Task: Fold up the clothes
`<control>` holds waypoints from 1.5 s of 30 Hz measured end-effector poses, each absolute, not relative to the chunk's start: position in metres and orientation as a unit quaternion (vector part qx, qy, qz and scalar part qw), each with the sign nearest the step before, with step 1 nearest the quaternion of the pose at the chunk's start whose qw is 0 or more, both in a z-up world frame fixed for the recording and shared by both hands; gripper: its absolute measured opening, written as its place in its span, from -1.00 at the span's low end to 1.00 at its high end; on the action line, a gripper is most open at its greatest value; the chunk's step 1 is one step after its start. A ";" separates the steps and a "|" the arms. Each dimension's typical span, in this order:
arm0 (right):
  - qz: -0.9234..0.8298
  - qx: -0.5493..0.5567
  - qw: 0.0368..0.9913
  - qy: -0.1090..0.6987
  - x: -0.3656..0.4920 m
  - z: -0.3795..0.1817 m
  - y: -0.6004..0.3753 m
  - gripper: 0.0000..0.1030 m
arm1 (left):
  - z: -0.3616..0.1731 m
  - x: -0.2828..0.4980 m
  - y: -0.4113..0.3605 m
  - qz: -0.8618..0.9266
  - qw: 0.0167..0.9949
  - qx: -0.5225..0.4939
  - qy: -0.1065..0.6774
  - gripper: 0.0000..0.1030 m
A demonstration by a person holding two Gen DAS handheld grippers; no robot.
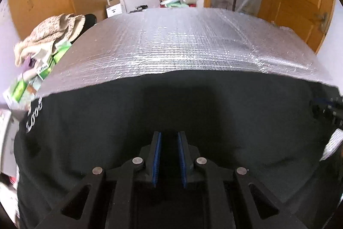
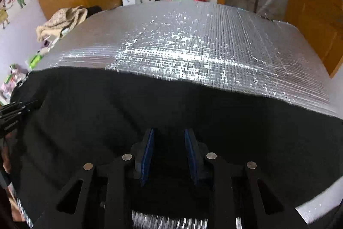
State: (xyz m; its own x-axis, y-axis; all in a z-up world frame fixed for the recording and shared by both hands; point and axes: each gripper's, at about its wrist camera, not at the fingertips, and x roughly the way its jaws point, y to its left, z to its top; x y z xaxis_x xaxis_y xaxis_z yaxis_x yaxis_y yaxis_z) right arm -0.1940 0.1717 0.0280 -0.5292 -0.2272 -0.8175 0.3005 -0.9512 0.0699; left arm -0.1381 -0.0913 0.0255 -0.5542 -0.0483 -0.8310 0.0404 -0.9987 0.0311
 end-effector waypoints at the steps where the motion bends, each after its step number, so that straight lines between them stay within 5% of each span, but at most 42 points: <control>1: -0.873 0.463 0.145 0.043 -0.200 0.028 0.170 -0.40 | 0.025 -0.143 -0.090 -0.882 0.025 0.471 -0.006 -0.69; 11: -0.882 0.455 0.114 0.045 -0.246 0.027 0.167 -0.37 | 0.026 -0.195 -0.091 -0.888 0.032 0.458 -0.013 -0.68; 17: -0.880 0.459 0.123 0.014 -0.236 0.039 0.175 -0.36 | 0.054 -0.161 -0.109 -0.904 0.016 0.426 0.028 -0.68; 26: -0.878 0.456 0.140 0.037 -0.201 0.029 0.187 -0.36 | 0.033 -0.109 -0.212 -0.868 0.161 0.467 0.049 -0.68; 45: -0.884 0.457 0.098 0.032 -0.237 0.030 0.186 -0.24 | 0.037 -0.167 -0.230 -0.876 0.154 0.454 0.051 -0.67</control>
State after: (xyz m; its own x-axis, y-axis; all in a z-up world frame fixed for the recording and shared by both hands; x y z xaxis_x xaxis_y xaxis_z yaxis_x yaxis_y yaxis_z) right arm -0.2370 0.1860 0.0296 -0.5638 -0.1439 -0.8132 0.2023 -0.9788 0.0329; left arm -0.1675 -0.2300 0.0368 -0.5409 -0.2232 -0.8109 0.3162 -0.9474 0.0499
